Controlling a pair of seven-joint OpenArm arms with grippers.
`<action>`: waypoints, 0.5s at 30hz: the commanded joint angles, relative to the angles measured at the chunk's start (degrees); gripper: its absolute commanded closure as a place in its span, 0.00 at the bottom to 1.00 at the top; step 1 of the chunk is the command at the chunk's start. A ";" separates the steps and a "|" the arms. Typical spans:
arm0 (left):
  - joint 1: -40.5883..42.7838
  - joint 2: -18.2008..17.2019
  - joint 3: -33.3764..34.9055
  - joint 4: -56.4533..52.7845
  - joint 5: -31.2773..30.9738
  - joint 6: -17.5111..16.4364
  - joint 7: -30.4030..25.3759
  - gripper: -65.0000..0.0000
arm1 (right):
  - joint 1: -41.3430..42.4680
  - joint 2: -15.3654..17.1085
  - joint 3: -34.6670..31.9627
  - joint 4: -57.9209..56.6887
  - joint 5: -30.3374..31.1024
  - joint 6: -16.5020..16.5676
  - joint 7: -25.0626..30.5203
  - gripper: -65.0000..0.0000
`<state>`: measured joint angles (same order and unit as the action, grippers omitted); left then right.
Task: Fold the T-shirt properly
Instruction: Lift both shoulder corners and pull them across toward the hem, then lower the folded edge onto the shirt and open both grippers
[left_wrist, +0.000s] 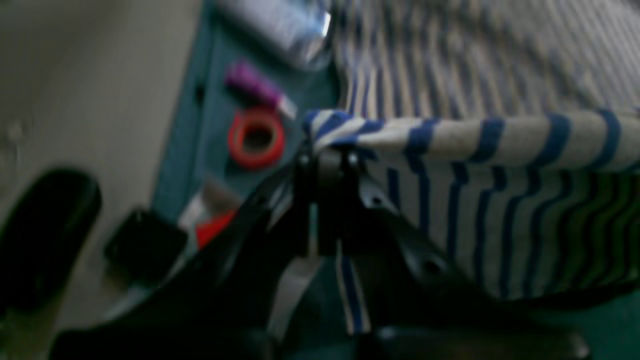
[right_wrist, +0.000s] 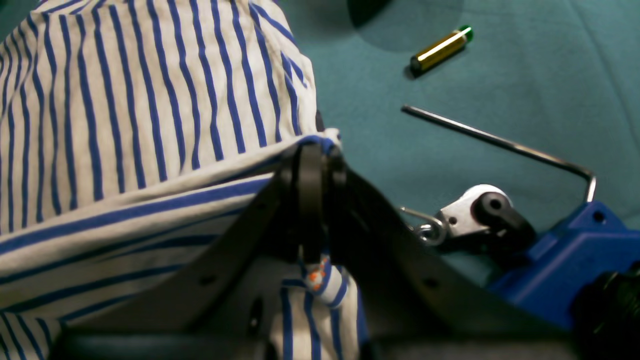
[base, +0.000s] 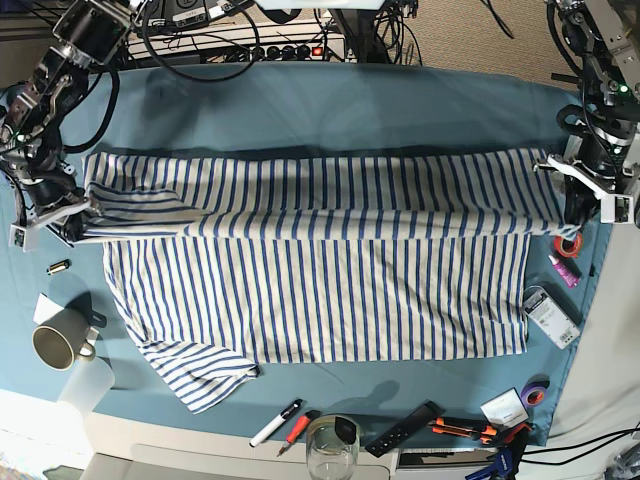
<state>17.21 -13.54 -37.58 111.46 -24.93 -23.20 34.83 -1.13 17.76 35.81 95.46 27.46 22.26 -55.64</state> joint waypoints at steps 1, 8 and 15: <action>-0.70 -0.90 -0.42 0.87 0.33 0.63 -1.14 1.00 | 1.25 1.31 0.48 0.72 -0.13 -0.42 1.62 1.00; -2.60 -0.94 0.52 -5.42 0.68 0.63 -1.44 1.00 | 2.51 2.75 -5.11 0.61 -5.25 -0.72 2.10 1.00; -6.34 -0.92 5.51 -13.51 1.07 0.63 -1.51 1.00 | 3.58 2.86 -8.76 0.44 -9.99 -3.80 4.28 1.00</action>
<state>11.55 -13.52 -31.79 96.88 -23.27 -22.74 34.96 1.23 19.18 26.76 95.11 17.76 18.94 -53.60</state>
